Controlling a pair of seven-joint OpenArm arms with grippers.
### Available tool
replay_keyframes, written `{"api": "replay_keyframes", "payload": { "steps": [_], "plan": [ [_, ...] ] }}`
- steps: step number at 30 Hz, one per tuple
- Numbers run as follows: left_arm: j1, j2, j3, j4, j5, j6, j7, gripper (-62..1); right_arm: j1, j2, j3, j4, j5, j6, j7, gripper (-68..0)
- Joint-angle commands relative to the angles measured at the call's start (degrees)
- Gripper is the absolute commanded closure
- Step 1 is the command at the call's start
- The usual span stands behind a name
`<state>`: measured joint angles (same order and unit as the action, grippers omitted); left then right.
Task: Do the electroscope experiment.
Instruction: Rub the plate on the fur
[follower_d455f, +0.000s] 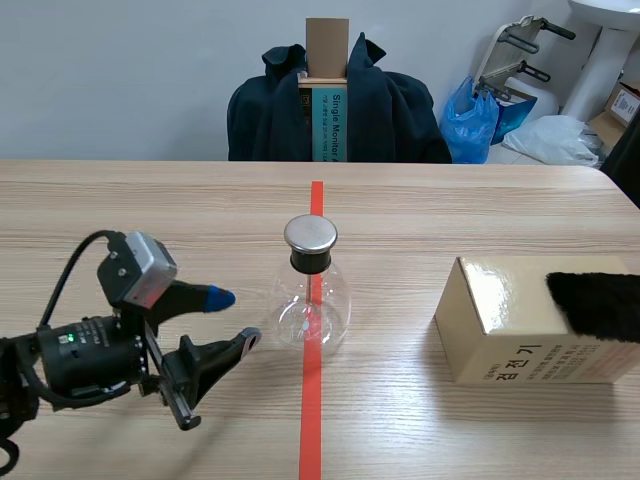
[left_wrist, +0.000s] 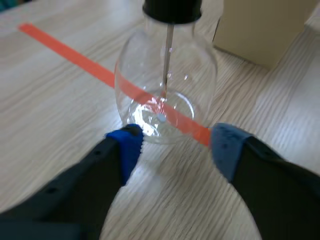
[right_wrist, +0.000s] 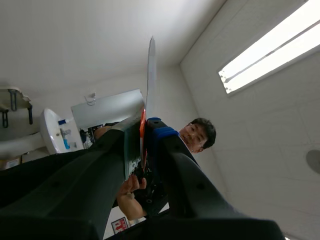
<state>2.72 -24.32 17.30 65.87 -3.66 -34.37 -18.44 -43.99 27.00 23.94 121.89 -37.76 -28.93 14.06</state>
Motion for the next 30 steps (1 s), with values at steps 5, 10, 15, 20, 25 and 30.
{"api": "replay_keyframes", "payload": {
  "steps": [5,10,15,20,25,30],
  "plan": [
    [9.2,-5.4,-6.8,15.8,-5.9,0.0,-1.2,-58.4,-3.9,-3.0,1.2,-4.6,-3.3,-0.7,2.6,-0.7],
    [19.0,-9.4,-13.2,27.6,-6.2,0.1,-1.0,-62.3,-3.9,-6.8,1.2,-13.2,-6.4,-1.8,9.4,-0.6],
    [28.3,-11.3,-19.4,36.0,-6.2,0.1,0.9,-62.3,-3.2,-9.5,1.1,-21.0,-7.0,-3.1,14.3,-0.7],
    [34.1,-11.3,-22.6,39.9,-6.3,0.1,2.2,-62.3,0.2,-11.9,1.1,-28.5,-7.2,-3.5,18.0,-0.7],
    [36.3,-11.2,-23.8,40.8,-8.2,0.1,2.5,-62.3,4.4,-13.6,1.1,-36.3,-10.8,-3.5,22.2,-0.7],
    [36.3,-11.3,-24.9,40.8,-9.3,0.4,2.9,-62.3,8.2,-15.1,1.1,-42.5,-13.7,-3.5,26.3,-0.7]
  ]
}}
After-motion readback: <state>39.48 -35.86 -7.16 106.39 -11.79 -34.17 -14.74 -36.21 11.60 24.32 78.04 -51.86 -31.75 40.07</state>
